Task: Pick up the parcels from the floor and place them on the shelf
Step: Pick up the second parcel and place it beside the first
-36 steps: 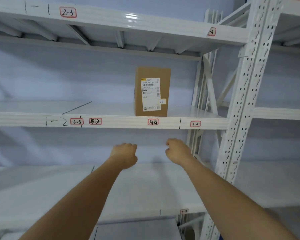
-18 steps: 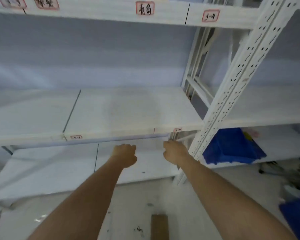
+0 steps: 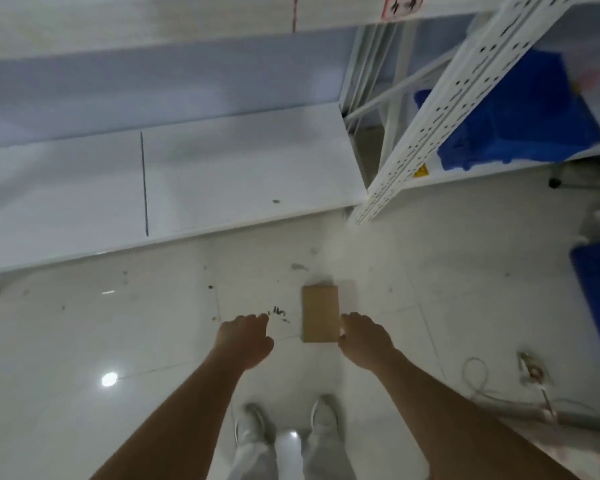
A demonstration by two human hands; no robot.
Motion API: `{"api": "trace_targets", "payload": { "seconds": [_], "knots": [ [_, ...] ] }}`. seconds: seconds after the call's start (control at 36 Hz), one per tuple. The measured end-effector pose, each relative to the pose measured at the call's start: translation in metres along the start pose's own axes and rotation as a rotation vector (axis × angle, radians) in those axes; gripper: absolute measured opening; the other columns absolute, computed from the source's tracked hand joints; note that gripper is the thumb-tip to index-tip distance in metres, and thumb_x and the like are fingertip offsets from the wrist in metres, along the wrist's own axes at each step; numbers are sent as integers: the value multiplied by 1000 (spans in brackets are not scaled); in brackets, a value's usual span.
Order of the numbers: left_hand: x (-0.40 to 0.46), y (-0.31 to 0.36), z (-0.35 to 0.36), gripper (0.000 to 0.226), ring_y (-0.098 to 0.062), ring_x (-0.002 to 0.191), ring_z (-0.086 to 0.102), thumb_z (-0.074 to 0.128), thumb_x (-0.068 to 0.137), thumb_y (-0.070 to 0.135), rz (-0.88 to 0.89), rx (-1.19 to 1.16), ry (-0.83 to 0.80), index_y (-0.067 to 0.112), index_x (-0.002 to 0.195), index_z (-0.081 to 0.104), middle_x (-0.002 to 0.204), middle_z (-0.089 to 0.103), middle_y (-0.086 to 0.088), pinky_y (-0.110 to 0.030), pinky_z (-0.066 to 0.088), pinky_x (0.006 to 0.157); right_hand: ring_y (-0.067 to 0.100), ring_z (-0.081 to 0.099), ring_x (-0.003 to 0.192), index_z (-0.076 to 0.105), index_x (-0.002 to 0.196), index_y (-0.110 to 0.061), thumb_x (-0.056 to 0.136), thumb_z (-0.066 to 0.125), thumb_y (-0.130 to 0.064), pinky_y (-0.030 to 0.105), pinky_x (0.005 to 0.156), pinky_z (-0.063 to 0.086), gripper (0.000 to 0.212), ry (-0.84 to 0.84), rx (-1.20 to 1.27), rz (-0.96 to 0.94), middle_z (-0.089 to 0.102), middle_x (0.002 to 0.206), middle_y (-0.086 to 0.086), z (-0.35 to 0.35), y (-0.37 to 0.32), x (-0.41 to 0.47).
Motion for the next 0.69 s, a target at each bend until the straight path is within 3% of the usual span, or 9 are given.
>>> {"api": "trace_targets", "payload": {
  "seconds": [0.17, 0.53, 0.69],
  "knots": [
    [77, 2, 96, 40, -22, 119, 55, 39, 95, 32, -19, -64, -80, 16, 130, 47, 129, 58, -3, -34, 43, 95, 25, 49, 121, 42, 135, -10, 94, 36, -17, 36, 96, 42, 43, -62, 112, 74, 49, 134, 7, 79, 39, 77],
    [221, 12, 265, 42, -22, 116, 57, 39, 94, 35, -76, -119, -168, 17, 131, 48, 126, 60, -4, -34, 46, 93, 25, 52, 118, 48, 127, -9, 90, 42, -14, 36, 96, 46, 38, -106, 291, 227, 52, 127, 9, 246, 118, 209],
    [289, 14, 312, 48, -26, 121, 56, 41, 96, 40, -143, -378, -100, 18, 139, 41, 133, 59, -7, -39, 48, 99, 33, 48, 125, 40, 135, -3, 93, 46, -19, 38, 98, 43, 45, -4, 439, 319, 47, 133, 15, 289, 158, 274]
  ]
}}
Point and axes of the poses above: each hand's wrist, its own x-axis towards the middle knuckle, its own z-axis out of the palm, y = z × x, the point moved 6 cm from there along x, towards the middle knuckle
